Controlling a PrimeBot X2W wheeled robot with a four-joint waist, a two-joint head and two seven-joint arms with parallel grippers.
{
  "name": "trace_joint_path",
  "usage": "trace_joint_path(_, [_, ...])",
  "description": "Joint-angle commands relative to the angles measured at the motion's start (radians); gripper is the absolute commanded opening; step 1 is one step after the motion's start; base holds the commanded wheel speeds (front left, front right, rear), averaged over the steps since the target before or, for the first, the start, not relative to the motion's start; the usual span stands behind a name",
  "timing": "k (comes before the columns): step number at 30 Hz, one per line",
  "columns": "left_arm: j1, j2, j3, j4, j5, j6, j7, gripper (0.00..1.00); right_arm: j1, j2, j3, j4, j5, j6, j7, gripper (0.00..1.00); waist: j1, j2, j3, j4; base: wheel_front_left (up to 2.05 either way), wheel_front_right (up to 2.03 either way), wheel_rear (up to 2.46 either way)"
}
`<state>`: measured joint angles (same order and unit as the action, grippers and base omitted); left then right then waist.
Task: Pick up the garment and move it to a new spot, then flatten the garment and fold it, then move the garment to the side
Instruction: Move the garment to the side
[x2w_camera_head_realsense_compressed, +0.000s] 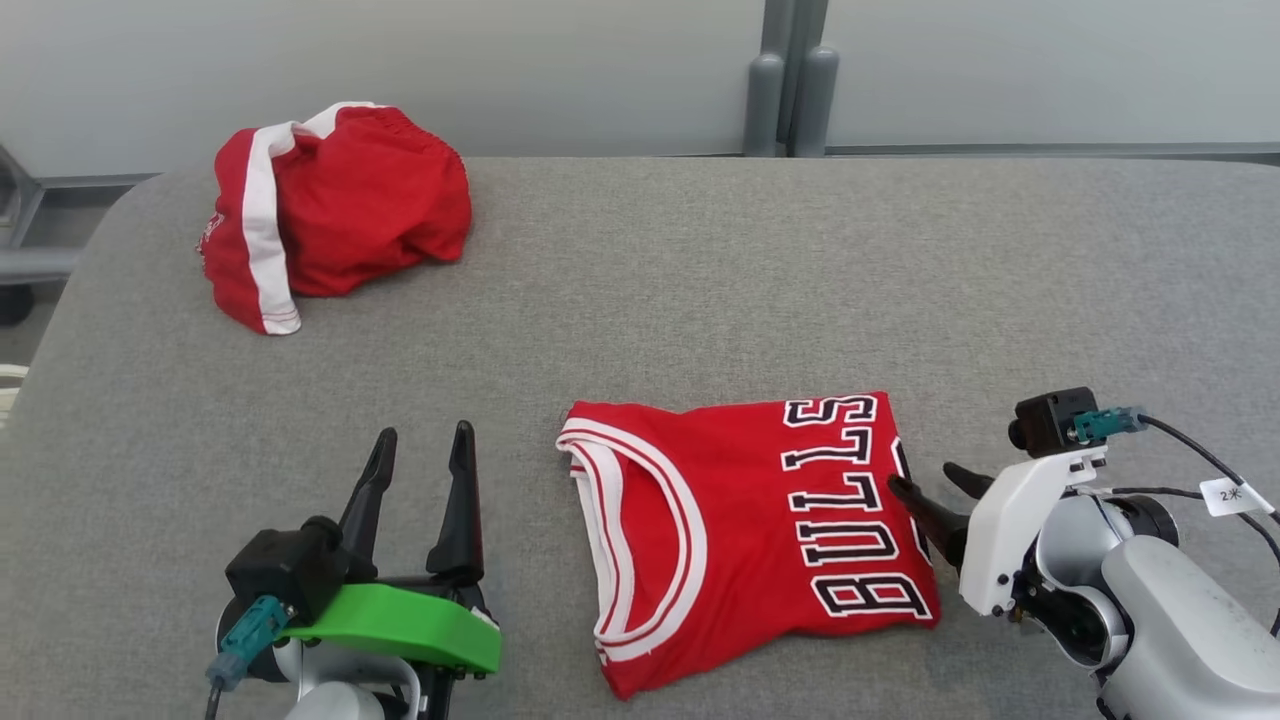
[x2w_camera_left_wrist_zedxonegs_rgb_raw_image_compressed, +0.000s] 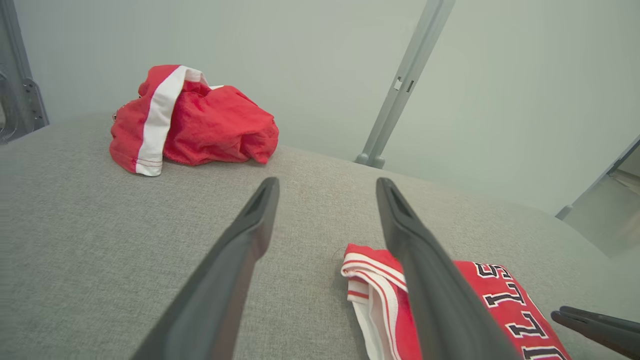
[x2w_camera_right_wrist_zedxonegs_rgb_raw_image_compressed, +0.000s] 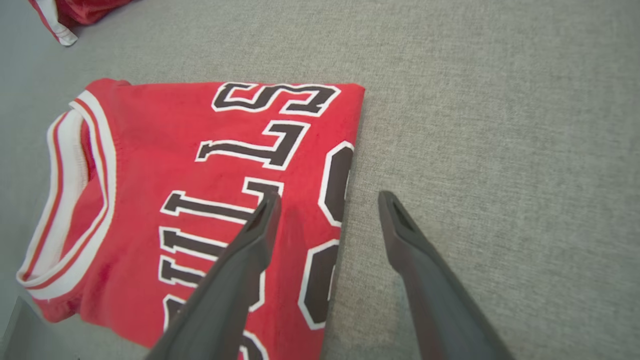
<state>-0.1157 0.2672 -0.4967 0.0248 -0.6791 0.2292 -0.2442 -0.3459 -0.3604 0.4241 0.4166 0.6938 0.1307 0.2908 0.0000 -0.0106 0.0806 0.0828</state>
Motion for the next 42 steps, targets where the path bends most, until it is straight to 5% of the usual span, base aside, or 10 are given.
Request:
trace_joint_path(1, [-0.014, 0.004, 0.003, -0.003, 0.006, 0.0, -0.004, 1.0, 0.018, -0.006, -0.009, -0.003, 0.017, 0.0, 0.017, 1.0, 0.0, 0.0106, 0.021, 0.039, 0.0, 0.0, 0.0])
trace_joint_path(12, [-0.015, 0.004, 0.009, 0.002, 0.007, -0.004, -0.011, 1.0, 0.01, 0.014, -0.042, 0.065, 0.082, 0.0, 0.131, 0.95, 0.0, 0.0106, 0.033, 0.102, 0.0, 0.0, 0.0])
trace_joint_path(13, [-0.013, 0.006, 0.011, 0.002, 0.006, -0.004, -0.011, 1.0, 0.006, 0.016, -0.042, 0.069, 0.086, 0.0, 0.138, 0.4, 0.0, 0.0106, 0.033, 0.102, 0.0, 0.0, 0.0])
trace_joint_path(16, [-0.01, 0.007, 0.014, 0.0, 0.006, 0.0, -0.012, 1.0, -0.005, 0.018, -0.042, 0.073, 0.073, 0.0, 0.121, 0.0, 0.0, 0.0106, 0.035, 0.098, 0.0, 0.0, 0.0])
trace_joint_path(30, [-0.024, 0.002, 0.016, -0.016, 0.019, -0.003, -0.014, 1.0, -0.092, -0.031, -0.07, 0.08, 0.0, 0.0, 0.041, 0.0, 0.0, 0.0106, 0.054, -0.007, 0.0, 0.0, 0.0])
trace_joint_path(42, [-0.084, -0.004, 0.004, -0.012, 0.038, -0.007, -0.008, 1.0, -0.19, -0.062, -0.124, 0.056, -0.055, 0.0, 0.045, 0.0, 0.0, 0.0106, 0.11, -0.246, 0.0, 0.0, 0.0])
